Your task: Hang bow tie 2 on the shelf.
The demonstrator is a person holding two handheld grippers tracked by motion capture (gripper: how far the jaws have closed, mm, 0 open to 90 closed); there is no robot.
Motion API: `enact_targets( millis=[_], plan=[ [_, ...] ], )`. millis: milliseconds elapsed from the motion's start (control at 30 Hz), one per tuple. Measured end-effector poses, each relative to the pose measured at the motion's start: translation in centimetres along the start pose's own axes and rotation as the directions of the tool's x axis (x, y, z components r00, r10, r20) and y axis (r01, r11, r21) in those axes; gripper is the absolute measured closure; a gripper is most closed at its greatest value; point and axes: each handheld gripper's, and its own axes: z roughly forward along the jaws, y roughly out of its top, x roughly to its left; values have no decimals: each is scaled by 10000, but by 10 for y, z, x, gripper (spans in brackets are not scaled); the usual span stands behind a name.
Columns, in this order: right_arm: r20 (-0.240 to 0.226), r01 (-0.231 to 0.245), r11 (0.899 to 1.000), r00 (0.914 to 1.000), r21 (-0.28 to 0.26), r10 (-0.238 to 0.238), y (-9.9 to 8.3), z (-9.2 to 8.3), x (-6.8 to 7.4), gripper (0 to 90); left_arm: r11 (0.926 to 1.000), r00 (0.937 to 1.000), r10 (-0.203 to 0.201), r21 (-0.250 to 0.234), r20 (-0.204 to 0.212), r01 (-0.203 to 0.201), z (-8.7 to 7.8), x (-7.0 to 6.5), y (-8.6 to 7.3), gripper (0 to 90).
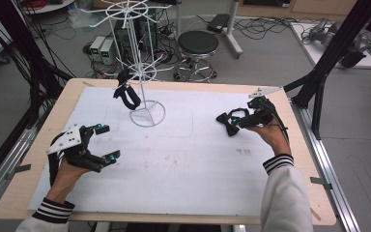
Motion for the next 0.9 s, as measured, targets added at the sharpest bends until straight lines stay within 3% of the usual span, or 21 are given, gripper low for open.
enact_targets(
  millis=[167, 433, 667, 767, 900],
  plan=[
    [133, 225, 9974, 9996, 690, -234, 0, 7, -2, 13, 10000, 10000, -21, 28, -9, 21, 1, -1, 0, 17],
    [203, 344, 9926, 9991, 1165, -370, 5, 18, -2, 17, 10000, 10000, 11, 95, 23, -11, 1, -1, 0, 17],
    [-12, 312, 9748, 9995, 2209, -317, -2, 34, -2, 17, 9999, 9999, 45, 141, 103, -46, 4, -3, 0, 17],
    [50, 506, 9648, 9985, 2580, -537, -3, 39, -1, 17, 9998, 9999, -3, 179, 117, 1, 4, -3, -1, 17],
    [23, 654, 9578, 9976, 2799, -688, -5, 44, -2, 19, 9998, 10000, -8, 173, 98, 6, 4, -3, -1, 17]
  ],
)
